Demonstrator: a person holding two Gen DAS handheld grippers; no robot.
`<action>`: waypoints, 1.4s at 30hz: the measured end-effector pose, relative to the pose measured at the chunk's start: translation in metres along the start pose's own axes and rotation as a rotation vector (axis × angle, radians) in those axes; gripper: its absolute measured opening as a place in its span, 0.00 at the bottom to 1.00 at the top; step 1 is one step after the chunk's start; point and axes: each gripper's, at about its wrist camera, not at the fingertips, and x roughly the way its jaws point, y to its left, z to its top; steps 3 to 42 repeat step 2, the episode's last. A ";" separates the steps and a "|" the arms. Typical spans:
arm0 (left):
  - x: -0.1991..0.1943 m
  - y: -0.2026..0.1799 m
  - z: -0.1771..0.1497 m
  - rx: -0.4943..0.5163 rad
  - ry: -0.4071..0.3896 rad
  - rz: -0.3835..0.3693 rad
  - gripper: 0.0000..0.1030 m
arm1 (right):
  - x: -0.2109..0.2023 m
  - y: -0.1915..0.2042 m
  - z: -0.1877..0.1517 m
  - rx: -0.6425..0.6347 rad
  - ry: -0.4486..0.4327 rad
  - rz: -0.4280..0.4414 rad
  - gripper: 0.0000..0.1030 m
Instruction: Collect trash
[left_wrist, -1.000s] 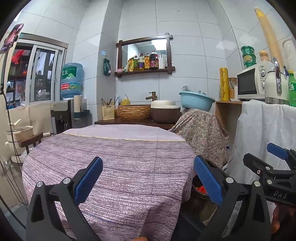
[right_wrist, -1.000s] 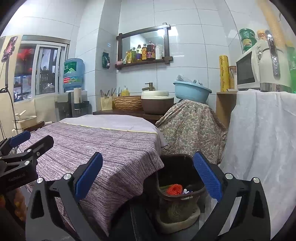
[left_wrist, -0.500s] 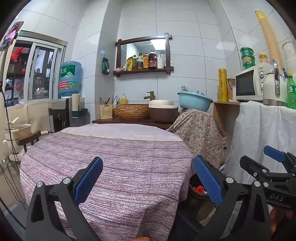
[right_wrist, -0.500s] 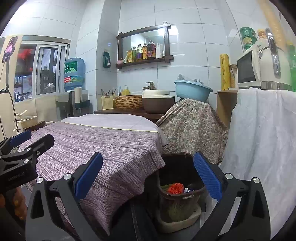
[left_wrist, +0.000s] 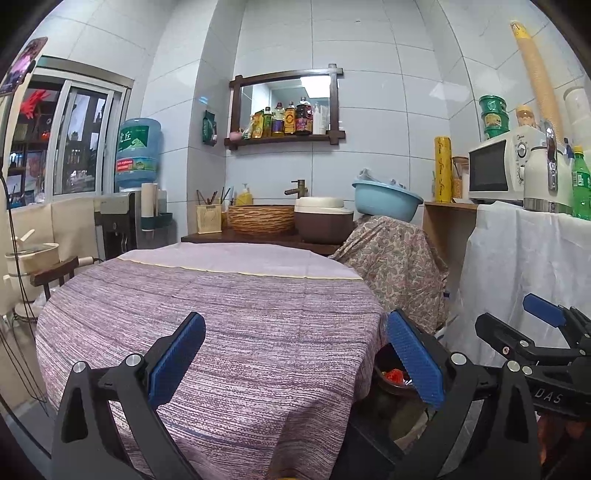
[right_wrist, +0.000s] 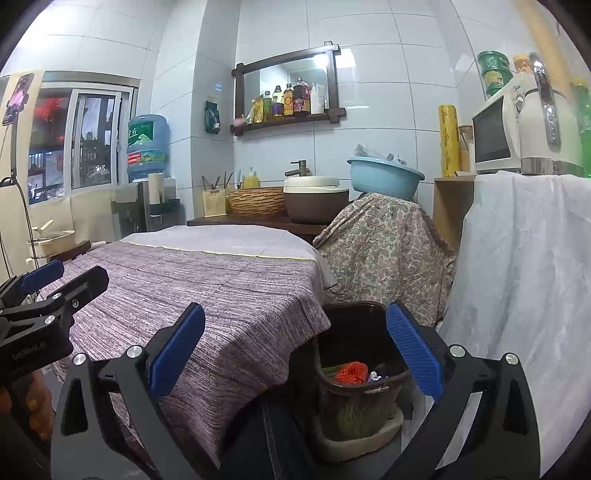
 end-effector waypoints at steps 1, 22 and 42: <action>0.001 0.000 0.000 0.000 0.005 -0.004 0.95 | 0.000 0.000 0.000 -0.001 0.002 0.000 0.94; 0.001 0.000 0.000 0.000 0.006 -0.005 0.95 | 0.000 0.000 0.000 -0.001 0.002 0.000 0.94; 0.001 0.000 0.000 0.000 0.006 -0.005 0.95 | 0.000 0.000 0.000 -0.001 0.002 0.000 0.94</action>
